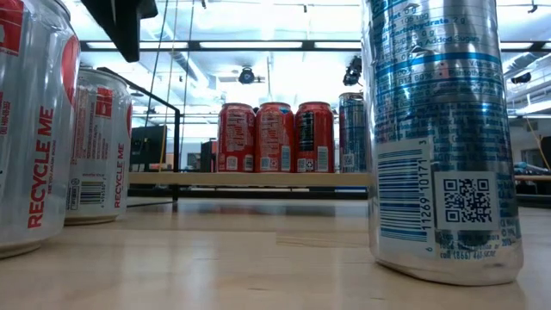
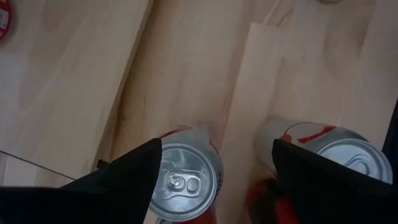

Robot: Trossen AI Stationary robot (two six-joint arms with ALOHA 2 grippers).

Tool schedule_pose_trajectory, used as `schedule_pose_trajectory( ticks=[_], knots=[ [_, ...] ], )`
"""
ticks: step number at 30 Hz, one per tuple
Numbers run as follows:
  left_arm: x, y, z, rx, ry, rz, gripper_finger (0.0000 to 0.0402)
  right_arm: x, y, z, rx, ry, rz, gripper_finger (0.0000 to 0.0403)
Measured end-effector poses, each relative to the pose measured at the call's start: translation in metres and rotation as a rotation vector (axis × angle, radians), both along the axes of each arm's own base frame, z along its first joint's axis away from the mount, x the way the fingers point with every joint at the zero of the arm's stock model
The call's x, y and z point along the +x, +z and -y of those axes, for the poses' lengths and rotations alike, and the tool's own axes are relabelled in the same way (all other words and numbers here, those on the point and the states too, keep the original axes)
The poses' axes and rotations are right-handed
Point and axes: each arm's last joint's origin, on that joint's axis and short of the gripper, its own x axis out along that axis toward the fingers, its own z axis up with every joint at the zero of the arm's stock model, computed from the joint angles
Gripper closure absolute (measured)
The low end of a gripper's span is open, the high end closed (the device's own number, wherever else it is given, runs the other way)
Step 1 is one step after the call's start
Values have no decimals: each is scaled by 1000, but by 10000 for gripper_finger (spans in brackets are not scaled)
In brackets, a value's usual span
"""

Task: Place canned beverage on shelf
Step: Put the top red-silver soda can on the shelf

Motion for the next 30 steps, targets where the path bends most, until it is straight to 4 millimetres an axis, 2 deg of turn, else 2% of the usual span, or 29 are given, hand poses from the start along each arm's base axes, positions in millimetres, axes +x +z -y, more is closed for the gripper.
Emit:
schedule_pose_trajectory(
  ticks=[9, 22, 27, 30],
  knots=[
    [11, -14, -4, 60, -67, -56, 83, 0, 0, 0, 1, 0, 1, 34],
    [24, -14, -28, 57, 22, -40, 83, 0, 0, 0, 2, -6, 1, 34],
    [27, -15, -37, 61, 18, -58, 83, 0, 0, 1, 2, -11, 0, 34],
    [28, -14, -36, 56, -44, -57, 83, 0, 0, 2, 2, -16, 0, 34]
  ],
)
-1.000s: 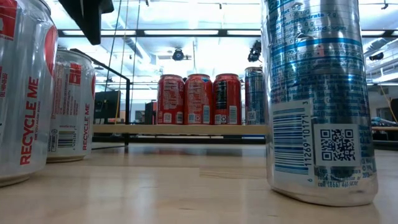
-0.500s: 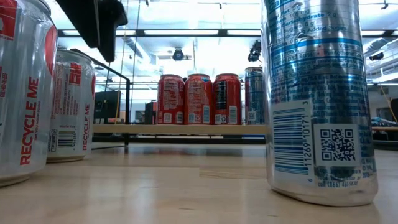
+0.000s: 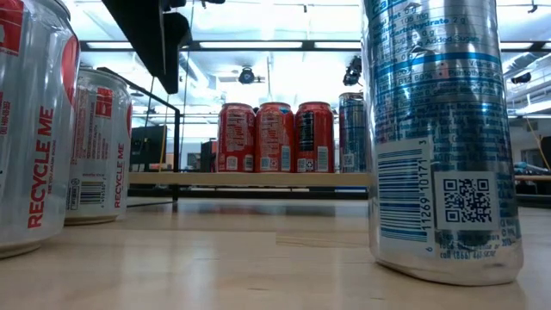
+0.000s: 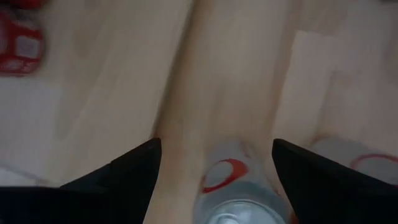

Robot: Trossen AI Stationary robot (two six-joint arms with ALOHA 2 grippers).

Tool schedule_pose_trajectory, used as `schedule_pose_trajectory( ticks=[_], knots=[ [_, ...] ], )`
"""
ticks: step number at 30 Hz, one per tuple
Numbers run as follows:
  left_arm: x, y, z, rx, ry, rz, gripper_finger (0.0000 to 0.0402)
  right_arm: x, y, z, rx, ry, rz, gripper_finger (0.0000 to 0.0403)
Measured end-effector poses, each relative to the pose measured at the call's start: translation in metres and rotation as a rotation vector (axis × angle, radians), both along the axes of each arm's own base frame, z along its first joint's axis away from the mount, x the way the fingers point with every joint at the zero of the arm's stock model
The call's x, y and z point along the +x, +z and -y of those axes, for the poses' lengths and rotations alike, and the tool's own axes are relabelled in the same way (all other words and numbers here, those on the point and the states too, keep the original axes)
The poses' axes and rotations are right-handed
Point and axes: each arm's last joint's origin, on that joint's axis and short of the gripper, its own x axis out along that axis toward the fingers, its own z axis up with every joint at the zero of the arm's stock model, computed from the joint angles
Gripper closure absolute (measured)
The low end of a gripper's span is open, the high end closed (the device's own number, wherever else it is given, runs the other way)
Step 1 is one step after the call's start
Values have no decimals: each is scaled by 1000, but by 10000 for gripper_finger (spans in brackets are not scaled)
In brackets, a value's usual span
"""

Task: Place canned beverage on shelf
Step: Put the top red-silver soda can on the shelf

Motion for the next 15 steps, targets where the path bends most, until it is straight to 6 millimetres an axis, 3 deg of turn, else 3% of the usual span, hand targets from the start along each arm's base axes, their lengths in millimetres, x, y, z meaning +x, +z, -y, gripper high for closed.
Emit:
schedule_pose_trajectory(
  ticks=[15],
  knots=[
    [-8, -5, 22, -5, 21, -4, 70, 3, -2, 0, -1, -1, -7, 34]
  ],
)
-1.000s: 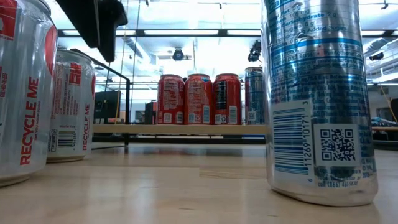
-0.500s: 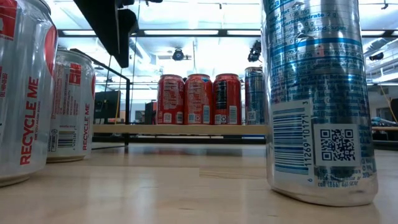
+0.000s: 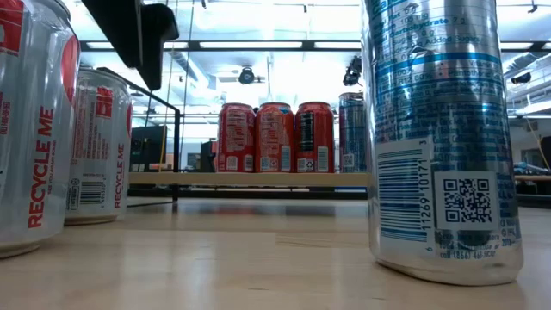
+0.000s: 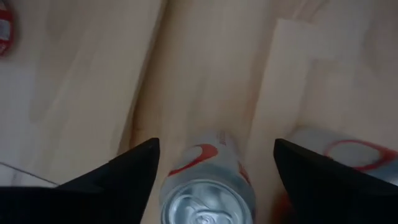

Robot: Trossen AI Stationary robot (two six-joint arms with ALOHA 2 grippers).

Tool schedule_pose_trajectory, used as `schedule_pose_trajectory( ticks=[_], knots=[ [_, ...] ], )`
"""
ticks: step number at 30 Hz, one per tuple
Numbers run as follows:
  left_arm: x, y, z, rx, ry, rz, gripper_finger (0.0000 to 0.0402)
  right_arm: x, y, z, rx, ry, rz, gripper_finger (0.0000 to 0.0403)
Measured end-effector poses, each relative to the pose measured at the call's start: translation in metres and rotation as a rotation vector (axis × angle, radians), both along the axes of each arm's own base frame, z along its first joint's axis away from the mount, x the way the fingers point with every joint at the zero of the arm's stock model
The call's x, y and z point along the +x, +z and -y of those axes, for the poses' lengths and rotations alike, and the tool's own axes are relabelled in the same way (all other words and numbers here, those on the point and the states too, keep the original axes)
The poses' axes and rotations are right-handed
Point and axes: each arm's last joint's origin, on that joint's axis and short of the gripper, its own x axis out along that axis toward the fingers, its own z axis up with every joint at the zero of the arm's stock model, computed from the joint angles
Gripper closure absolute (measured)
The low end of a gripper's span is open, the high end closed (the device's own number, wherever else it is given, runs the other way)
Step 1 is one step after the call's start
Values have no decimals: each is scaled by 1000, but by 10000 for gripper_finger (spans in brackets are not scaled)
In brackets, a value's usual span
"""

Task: Place canned beverage on shelf
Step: Put the top red-silver soda can on the shelf

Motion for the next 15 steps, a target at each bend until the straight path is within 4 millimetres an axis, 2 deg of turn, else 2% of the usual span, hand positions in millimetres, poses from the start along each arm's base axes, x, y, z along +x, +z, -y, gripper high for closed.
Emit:
schedule_pose_trajectory(
  ticks=[5, 15],
  knots=[
    [-1, -10, 5, 67, 7, -36, 10, 0, 0, 0, 0, 0, 3, 34],
    [0, -14, 8, -1, -27, -87, 12, 0, 0, 1, 0, -2, 2, 34]
  ],
)
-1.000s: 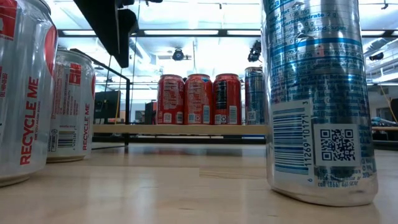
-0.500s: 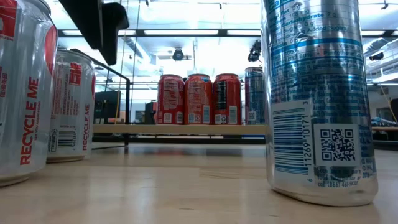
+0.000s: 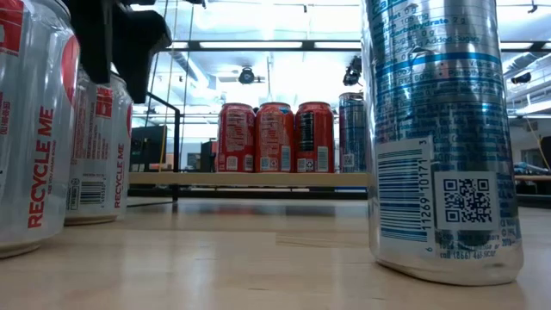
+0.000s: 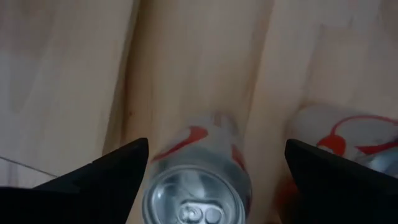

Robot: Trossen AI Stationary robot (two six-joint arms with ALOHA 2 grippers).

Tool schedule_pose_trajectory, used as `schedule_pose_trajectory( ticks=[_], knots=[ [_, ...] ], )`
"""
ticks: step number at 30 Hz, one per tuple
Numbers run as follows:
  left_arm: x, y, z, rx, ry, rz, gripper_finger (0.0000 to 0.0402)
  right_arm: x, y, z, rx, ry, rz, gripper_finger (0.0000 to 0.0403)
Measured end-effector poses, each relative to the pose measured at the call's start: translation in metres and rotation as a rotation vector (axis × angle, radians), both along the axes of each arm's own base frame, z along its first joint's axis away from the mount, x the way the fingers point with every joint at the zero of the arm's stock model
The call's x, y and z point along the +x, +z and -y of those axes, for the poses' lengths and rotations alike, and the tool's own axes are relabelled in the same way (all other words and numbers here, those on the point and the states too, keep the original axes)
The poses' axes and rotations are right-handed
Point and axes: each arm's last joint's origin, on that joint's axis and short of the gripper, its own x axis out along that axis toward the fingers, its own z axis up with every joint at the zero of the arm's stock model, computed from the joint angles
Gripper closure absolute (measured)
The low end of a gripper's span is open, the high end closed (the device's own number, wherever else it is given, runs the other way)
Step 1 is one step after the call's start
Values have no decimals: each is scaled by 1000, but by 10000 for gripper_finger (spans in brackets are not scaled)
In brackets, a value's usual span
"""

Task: Place canned beverage on shelf
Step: Put the top red-silver soda can on the shelf

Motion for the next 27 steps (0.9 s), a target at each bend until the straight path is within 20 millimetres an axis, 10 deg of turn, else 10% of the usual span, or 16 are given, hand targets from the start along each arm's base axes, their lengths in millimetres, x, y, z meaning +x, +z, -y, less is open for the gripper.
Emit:
schedule_pose_trajectory(
  ticks=[27],
  knots=[
    [-18, -44, 1, 29, -6, -73, 29, 0, 1, -1, 0, 18, 7, 34]
  ],
)
